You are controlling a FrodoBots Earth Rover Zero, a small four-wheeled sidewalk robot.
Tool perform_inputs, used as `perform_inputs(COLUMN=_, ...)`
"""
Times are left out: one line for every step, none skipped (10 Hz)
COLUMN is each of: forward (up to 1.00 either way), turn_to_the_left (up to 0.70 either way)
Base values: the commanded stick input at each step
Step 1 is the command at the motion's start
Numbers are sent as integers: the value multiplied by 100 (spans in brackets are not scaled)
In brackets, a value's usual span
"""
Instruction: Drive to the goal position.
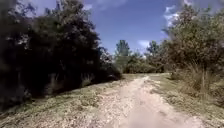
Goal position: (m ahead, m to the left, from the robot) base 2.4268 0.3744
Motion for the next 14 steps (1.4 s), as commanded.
perform_inputs(forward=70, turn_to_the_left=0)
perform_inputs(forward=70, turn_to_the_left=0)
perform_inputs(forward=70, turn_to_the_left=0)
perform_inputs(forward=70, turn_to_the_left=-2)
perform_inputs(forward=70, turn_to_the_left=-18)
perform_inputs(forward=70, turn_to_the_left=-27)
perform_inputs(forward=70, turn_to_the_left=-27)
perform_inputs(forward=70, turn_to_the_left=-27)
perform_inputs(forward=70, turn_to_the_left=-27)
perform_inputs(forward=70, turn_to_the_left=-27)
perform_inputs(forward=70, turn_to_the_left=-27)
perform_inputs(forward=70, turn_to_the_left=-27)
perform_inputs(forward=70, turn_to_the_left=-27)
perform_inputs(forward=70, turn_to_the_left=-27)
